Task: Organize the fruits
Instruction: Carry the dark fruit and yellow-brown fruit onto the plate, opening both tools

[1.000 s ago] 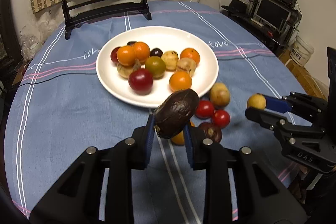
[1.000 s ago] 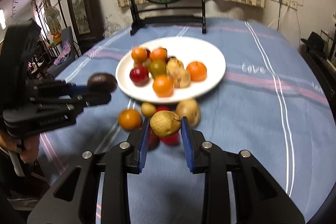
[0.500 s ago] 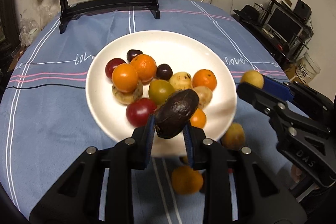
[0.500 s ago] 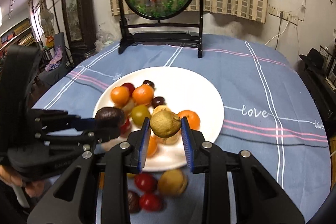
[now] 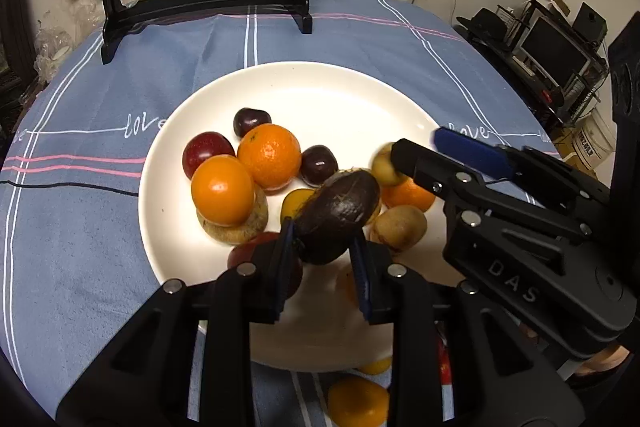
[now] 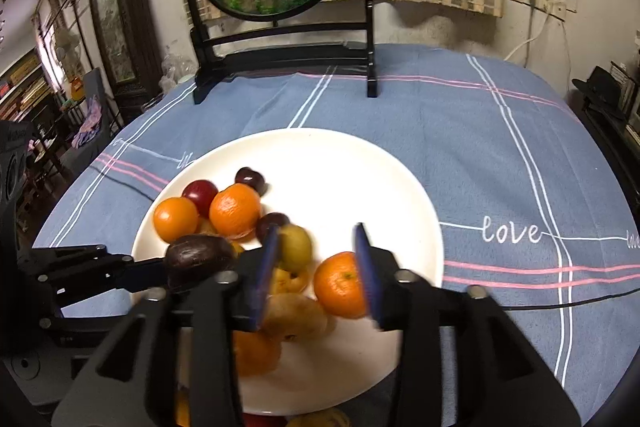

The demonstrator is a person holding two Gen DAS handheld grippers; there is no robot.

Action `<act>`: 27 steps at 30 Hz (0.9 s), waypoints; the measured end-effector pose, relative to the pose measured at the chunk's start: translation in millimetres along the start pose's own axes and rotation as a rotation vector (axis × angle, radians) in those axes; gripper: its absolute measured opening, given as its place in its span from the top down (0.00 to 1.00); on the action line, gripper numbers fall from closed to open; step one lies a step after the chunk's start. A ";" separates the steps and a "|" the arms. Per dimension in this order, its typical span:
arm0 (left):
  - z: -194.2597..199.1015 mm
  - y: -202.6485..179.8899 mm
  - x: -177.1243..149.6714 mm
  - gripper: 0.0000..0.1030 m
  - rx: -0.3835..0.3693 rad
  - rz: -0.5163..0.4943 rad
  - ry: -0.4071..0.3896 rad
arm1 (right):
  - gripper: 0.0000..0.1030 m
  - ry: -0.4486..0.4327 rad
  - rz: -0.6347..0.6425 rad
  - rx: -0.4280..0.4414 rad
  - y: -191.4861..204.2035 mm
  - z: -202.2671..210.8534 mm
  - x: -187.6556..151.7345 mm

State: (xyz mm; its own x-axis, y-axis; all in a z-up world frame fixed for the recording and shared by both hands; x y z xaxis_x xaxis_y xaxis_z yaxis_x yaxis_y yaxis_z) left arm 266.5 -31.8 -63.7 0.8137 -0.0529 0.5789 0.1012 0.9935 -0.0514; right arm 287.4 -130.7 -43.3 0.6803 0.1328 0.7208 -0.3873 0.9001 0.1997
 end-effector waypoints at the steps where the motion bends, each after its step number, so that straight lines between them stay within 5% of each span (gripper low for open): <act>1: 0.7 0.1 0.8 0.61 0.002 0.002 -0.006 | 0.39 -0.020 -0.018 -0.010 -3.8 3.6 1.1; 3: 3.7 2.3 2.2 0.43 0.025 0.008 -0.022 | 0.38 -0.033 -0.028 -0.010 -5.2 7.7 1.7; 10: 21.3 10.4 -4.1 0.40 0.063 0.018 -0.051 | 0.38 -0.049 -0.041 0.005 -7.6 29.9 -8.0; 14: 39.4 19.2 -12.9 0.29 0.054 0.065 -0.079 | 0.38 -0.030 -0.049 -0.007 -11.5 42.7 -24.3; 27: 72.2 23.5 -61.4 0.24 0.064 0.073 -0.090 | 0.38 -0.033 -0.017 -0.044 -2.0 93.0 -83.9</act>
State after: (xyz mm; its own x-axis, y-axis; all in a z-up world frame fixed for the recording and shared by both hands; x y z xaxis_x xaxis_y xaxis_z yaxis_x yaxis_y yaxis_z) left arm 177.6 2.1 -41.7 0.7623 0.0264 0.6467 0.0042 0.9989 -0.0457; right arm 173.3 -182.2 -42.4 0.6656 0.1040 0.7390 -0.3471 0.9198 0.1832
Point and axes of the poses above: each gripper's, at about its wrist camera, not at the fingertips, and z roughly against the way its jaws point, y to its left, x to its top, the point moved 5 cm from there along -z, roughly the way its jaws point, and after that the axes turned 8 degrees about x, right-handed, at the moved point
